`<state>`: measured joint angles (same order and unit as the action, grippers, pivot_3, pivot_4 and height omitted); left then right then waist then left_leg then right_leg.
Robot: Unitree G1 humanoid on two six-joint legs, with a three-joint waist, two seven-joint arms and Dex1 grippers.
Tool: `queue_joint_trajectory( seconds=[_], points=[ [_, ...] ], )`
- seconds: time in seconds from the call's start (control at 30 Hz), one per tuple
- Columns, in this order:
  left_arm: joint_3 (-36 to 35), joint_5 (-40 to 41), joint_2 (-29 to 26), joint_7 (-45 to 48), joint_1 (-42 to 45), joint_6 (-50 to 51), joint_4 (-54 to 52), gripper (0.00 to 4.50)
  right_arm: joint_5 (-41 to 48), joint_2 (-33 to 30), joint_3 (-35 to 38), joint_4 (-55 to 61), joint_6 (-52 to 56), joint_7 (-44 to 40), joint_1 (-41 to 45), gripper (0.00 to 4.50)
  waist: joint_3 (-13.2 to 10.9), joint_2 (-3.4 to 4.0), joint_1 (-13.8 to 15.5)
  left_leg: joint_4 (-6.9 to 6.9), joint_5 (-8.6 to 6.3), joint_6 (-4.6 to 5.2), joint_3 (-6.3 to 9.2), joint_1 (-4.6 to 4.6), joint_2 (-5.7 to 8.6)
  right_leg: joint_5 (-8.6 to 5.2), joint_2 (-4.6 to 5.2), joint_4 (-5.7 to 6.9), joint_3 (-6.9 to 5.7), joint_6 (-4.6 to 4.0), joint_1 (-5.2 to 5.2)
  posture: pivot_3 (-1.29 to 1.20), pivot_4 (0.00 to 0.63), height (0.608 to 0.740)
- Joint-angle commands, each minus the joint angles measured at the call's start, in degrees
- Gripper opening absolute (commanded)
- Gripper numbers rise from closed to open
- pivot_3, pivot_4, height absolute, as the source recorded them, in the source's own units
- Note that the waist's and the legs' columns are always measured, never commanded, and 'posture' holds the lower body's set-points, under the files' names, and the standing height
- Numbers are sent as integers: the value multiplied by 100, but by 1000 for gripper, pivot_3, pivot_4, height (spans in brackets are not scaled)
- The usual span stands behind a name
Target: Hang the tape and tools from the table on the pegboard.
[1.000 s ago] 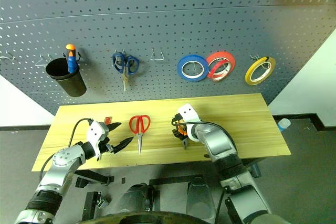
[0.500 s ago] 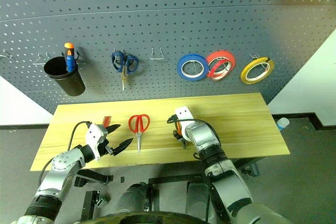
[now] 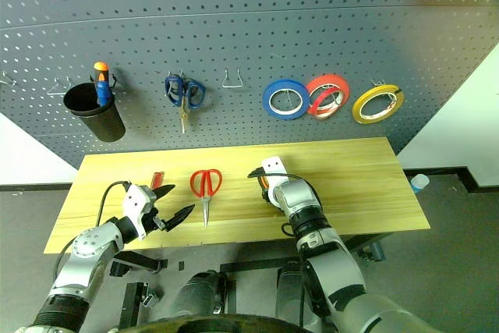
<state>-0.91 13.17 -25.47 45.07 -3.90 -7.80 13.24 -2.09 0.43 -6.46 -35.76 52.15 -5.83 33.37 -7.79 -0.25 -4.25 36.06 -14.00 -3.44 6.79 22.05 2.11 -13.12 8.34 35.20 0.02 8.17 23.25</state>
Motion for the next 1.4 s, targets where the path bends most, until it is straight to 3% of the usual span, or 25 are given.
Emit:
queue_joint_trajectory(
  seconds=[0.03, 0.17, 0.27, 0.4, 0.53, 0.67, 0.83, 1.0, 1.4],
  points=[
    [-118, 87, -13, 9, 20, -53, -181, 4500, -22, -10, -13, 18, 154, 7, -28, 2205, 1, 1, -1, -2, 0, 0, 1, 0, -3, 0, -4, 0, 0, 0, 1, -109, 107, 740],
    [-142, 108, -11, 12, 5, -76, -194, 4500, 28, -78, -8, 339, 362, -74, -163, 2205, 1, 1, 8, -5, 0, 0, 3, 1, -7, 1, -10, -1, 0, -3, 4, -113, 103, 740],
    [-307, 411, 121, 24, -28, -126, -392, 4500, -7, -379, -578, 1109, 116, -746, -440, 2205, 0, 2, 11, -5, 0, 0, 4, 7, -7, 1, -9, -4, 0, -3, 6, -118, 103, 740],
    [-643, 970, 351, 119, -163, -379, -869, 4500, -186, -1287, -1522, 2695, -1960, -1952, -1045, 2205, -12, 21, -9, -1, 0, -1, 1, 38, -7, -4, -8, -14, 0, 19, 28, -126, 106, 740],
    [-899, 1128, 637, 17, -236, -958, -1040, 4500, 4, -1831, -1610, 3508, -3847, -2775, -1261, 2205, -17, 28, -79, -6, -1, -2, -2, 33, -10, -5, -10, -11, 0, 38, 31, -130, 106, 740],
    [-1087, 1259, 851, -43, -104, -1283, -980, 4500, 181, -1859, -1427, 3637, -4674, -3083, -1070, 2205, -18, 15, -124, 3, -1, -2, -1, 31, -11, -7, -10, -13, -1, 36, 20, -132, 102, 740],
    [-1293, 1151, 917, -295, 444, -1731, -733, 4500, 716, -1402, -1037, 3608, -5041, -3306, -77, 2205, -24, 11, -115, 13, 3, -6, -1, 32, -10, -2, -10, -12, 0, 11, 18, -136, 94, 740],
    [-1323, 1047, 883, -394, 826, -1982, -534, 4500, 822, -830, -642, 2731, -5316, -2999, 1020, 2205, -22, 10, -132, 6, 5, -8, 3, 26, -12, 21, -18, -11, 0, 3, 18, -134, 86, 740],
    [-934, 675, 1037, -522, 731, -2067, -563, 4500, 660, -48, 202, -1160, -7255, -2104, 3003, 2205, -24, 12, -152, -11, 5, -8, 7, 27, -28, 24, -44, -11, 4, -2, 28, -73, 82, 740]
  ],
)
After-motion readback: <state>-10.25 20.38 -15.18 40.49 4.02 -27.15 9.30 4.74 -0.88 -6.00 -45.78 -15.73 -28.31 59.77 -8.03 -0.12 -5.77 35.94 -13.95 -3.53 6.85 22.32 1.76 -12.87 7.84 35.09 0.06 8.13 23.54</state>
